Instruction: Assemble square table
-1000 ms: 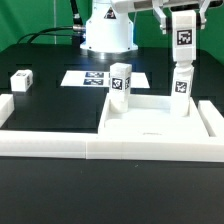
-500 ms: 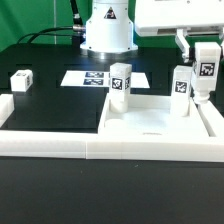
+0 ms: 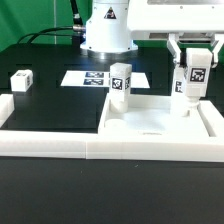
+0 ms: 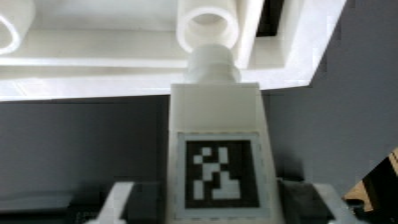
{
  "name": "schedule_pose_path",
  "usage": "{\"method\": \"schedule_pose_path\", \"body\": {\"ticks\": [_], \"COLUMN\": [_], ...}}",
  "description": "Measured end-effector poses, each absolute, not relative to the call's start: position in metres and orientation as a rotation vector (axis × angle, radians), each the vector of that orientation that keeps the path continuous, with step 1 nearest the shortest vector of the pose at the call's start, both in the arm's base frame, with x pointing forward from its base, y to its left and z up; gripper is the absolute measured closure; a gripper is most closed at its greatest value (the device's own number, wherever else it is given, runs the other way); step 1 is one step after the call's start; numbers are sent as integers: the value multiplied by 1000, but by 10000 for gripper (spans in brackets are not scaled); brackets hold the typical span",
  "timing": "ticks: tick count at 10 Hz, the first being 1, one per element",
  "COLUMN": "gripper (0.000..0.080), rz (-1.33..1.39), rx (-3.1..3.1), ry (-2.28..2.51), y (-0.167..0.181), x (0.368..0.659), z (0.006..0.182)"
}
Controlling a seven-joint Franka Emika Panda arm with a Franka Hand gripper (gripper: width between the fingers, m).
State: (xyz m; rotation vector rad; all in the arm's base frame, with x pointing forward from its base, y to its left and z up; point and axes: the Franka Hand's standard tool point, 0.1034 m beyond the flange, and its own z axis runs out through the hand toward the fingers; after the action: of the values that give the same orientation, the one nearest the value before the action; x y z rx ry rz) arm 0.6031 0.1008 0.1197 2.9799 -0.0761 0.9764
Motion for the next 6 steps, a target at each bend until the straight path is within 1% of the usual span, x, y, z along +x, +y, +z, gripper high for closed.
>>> {"method": "schedule_pose_path", "body": {"ticks": [1,2,4,6], "gripper": [509,509,509,509], "rz": [996,971,979,966], "rx": [2965,2970,2968,2967], "ry": [-64,-52,-48,-43], "y": [102,106,107,107], "x": [602,604,609,609], "z": [111,99,100,94]}}
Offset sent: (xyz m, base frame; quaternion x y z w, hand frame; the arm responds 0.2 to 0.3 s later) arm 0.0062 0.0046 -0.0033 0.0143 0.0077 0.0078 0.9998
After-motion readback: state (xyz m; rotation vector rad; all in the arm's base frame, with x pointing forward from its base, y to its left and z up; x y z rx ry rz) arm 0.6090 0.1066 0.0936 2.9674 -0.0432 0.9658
